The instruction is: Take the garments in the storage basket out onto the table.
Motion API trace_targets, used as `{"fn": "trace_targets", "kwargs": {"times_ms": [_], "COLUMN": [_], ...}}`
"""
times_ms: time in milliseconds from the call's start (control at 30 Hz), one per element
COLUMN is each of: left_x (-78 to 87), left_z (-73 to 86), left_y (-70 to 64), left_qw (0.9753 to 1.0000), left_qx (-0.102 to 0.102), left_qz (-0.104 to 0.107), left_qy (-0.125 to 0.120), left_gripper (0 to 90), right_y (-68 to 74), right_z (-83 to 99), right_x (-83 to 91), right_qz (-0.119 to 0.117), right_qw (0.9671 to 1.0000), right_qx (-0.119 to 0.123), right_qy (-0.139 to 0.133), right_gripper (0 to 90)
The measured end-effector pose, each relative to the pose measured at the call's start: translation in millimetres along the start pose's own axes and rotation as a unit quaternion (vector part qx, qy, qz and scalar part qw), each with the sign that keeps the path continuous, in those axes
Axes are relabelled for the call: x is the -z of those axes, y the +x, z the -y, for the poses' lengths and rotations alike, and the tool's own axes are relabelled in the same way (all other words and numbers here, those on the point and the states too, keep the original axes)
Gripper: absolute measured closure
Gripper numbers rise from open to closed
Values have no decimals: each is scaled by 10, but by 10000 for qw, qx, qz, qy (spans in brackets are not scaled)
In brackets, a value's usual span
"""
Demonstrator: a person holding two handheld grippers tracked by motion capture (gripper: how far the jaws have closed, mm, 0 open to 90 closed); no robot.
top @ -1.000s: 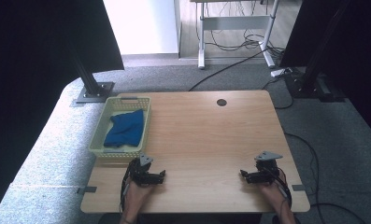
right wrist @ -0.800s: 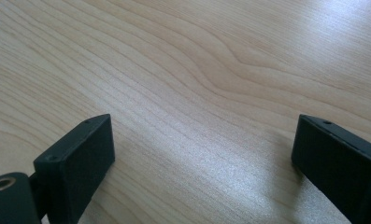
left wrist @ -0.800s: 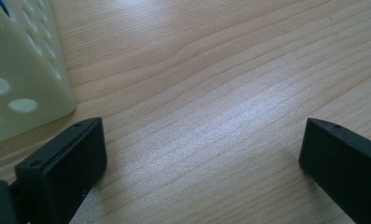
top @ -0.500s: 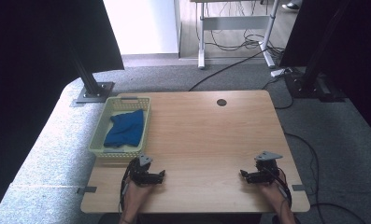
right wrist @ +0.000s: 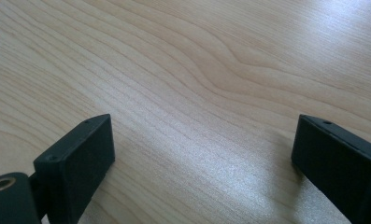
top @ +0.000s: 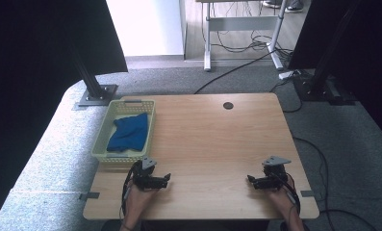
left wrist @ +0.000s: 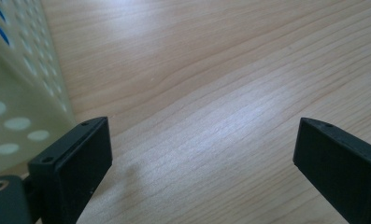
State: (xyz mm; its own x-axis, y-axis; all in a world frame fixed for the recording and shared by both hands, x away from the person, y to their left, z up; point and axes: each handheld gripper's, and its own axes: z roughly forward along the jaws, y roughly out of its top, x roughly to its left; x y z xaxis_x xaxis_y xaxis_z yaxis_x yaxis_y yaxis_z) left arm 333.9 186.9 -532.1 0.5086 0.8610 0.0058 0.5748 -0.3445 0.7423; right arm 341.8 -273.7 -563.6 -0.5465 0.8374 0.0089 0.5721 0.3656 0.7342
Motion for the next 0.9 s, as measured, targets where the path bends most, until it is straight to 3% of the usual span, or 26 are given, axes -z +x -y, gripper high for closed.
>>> {"fn": "trace_targets", "kwargs": {"times_ms": [500, 900], "left_x": [182, 336], "left_z": [-246, -517], "left_y": [2, 185], "left_qw": [9998, 9996], "left_qx": [-127, -97], "left_qz": [128, 79], "left_qy": [-126, -242], "left_gripper": [45, 42], "right_y": [0, 1], "right_z": [0, 0], "right_x": [0, 0], "right_qz": [-3, -14], "right_qw": [10000, 10000], "right_qx": [3, 14], "right_qy": [1, -1], "right_gripper": [57, 57]}}
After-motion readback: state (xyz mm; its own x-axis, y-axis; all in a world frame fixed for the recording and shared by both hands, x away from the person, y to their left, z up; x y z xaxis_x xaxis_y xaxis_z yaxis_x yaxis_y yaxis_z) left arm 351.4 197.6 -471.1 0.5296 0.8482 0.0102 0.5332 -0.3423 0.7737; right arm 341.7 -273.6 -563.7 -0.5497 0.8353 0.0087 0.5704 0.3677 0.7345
